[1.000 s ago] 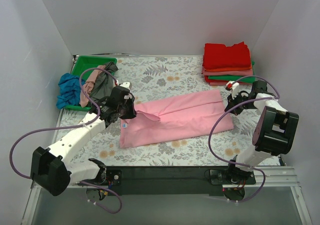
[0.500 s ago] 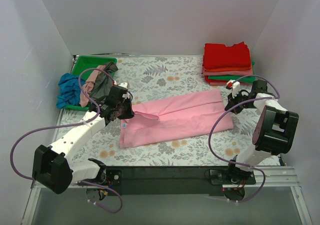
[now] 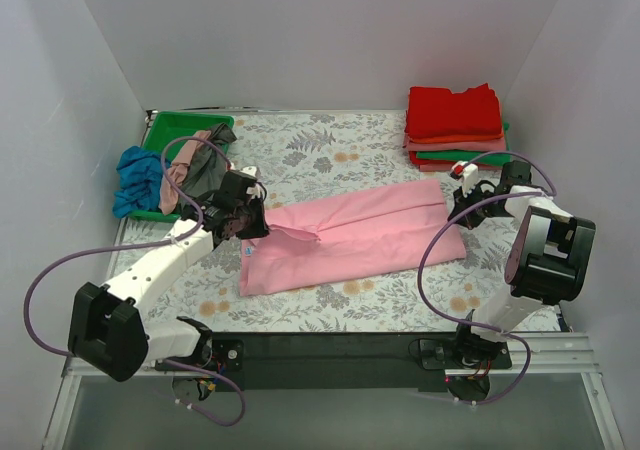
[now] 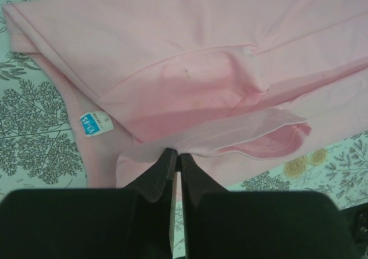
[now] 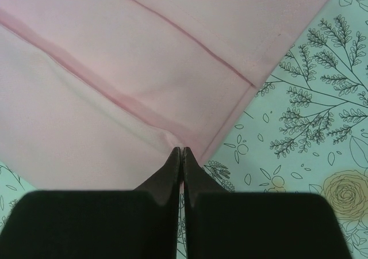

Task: Fold and stack the t-shirts
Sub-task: Fold the tshirt

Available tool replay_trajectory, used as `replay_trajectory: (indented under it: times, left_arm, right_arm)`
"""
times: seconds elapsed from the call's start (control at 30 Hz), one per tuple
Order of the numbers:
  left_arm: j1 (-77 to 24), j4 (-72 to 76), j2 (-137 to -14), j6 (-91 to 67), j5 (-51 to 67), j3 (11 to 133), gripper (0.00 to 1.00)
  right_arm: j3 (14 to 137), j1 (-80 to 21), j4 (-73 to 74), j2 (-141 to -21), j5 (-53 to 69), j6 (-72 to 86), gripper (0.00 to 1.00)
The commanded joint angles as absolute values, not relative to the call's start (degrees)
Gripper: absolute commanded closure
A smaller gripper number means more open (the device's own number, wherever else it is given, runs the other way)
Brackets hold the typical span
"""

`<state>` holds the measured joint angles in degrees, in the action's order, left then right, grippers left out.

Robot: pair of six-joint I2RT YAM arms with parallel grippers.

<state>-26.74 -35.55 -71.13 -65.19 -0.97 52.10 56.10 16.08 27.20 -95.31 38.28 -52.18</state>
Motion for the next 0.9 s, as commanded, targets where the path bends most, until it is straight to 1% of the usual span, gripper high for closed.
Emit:
replay_trajectory:
  times: [0.0,0.03,0.07,0.1,0.2,0.23,0.3,0.87]
  left_arm:
    - [-26.37,-35.07,-71.37,-64.69,-0.53,52.03,1.00]
    - [-26.37,-34.98,-71.45,-64.86,-0.53,51.94,1.00]
    - [-26.28,-34.89,-71.72,-64.86,-0.44,51.94,1.00]
    - [-26.37,-34.81,-71.81,-64.86,-0.27,51.86,1.00]
    - [-26.37,-34.54,-72.51,-64.78,-0.18,51.86,1.00]
    - [-26.37,-34.45,-72.77,-64.78,-0.09,51.94,1.00]
    - [-26.28,-34.10,-73.56,-64.51,-0.09,52.21,1.00]
    - [-24.61,-32.08,-85.15,-63.10,-2.81,57.30,1.00]
  right_arm:
    - [57.22,15.73,25.93,-95.54,38.58,-51.24,0.94]
    - [57.30,15.73,25.67,-95.54,38.32,-50.81,0.91]
    - [57.39,15.73,25.58,-95.45,38.23,-50.54,0.86]
    - [57.39,15.73,25.49,-95.10,38.06,-50.19,0.72]
    - [57.48,15.73,24.70,-93.79,37.62,-49.13,0.60]
    - [57.39,15.73,24.44,-93.34,37.44,-48.87,0.59]
    - [56.95,15.73,23.82,-92.03,37.44,-48.08,0.57]
    - [53.62,15.73,23.11,-86.05,40.78,-47.20,0.56]
